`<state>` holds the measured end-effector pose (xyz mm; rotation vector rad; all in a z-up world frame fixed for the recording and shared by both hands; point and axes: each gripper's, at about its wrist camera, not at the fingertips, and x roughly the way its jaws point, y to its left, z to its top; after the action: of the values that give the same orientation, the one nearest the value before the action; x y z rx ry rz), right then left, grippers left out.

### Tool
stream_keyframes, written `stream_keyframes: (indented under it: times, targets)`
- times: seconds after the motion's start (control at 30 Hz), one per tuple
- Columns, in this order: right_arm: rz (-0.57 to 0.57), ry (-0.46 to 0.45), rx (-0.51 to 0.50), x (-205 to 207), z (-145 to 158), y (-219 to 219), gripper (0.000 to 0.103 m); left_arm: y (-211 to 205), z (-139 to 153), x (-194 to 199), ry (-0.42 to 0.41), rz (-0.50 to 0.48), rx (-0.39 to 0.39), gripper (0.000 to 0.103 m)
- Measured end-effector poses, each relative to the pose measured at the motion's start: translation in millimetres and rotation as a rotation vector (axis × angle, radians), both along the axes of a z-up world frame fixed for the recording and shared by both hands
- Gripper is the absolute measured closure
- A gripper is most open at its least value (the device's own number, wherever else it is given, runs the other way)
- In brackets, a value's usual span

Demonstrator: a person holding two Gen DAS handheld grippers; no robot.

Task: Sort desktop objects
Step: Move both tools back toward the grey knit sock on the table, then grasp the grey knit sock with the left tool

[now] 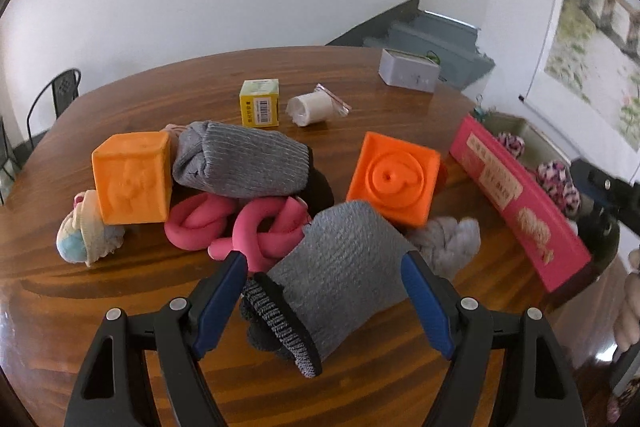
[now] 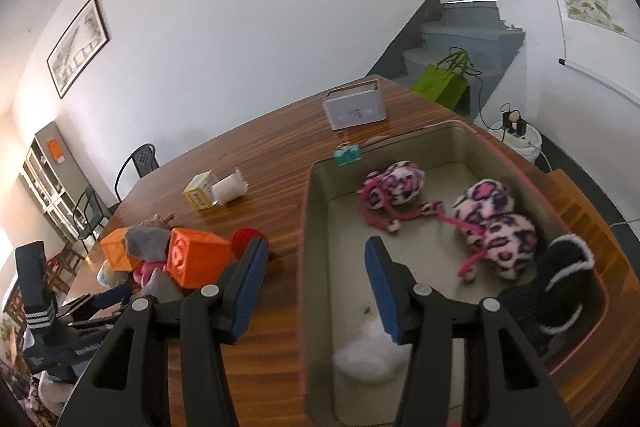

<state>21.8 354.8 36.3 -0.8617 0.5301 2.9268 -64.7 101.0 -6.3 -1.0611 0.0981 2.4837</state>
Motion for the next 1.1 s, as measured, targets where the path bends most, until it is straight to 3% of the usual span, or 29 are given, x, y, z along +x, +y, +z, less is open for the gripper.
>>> stream_keyframes:
  times: [0.4,0.83,1.1]
  targets:
    - [0.091,0.005,0.049,-6,5,-43,0.045,5,-7,6,-0.036,-0.075,-0.003,0.022]
    - [0.110,0.001,0.020,-7,0,-44,0.045,6,-9,-3,-0.066,-0.128,0.049,0.022]
    - [0.121,0.011,0.011,-6,1,-44,0.045,19,-20,-4,-0.070,-0.138,-0.020,0.026]
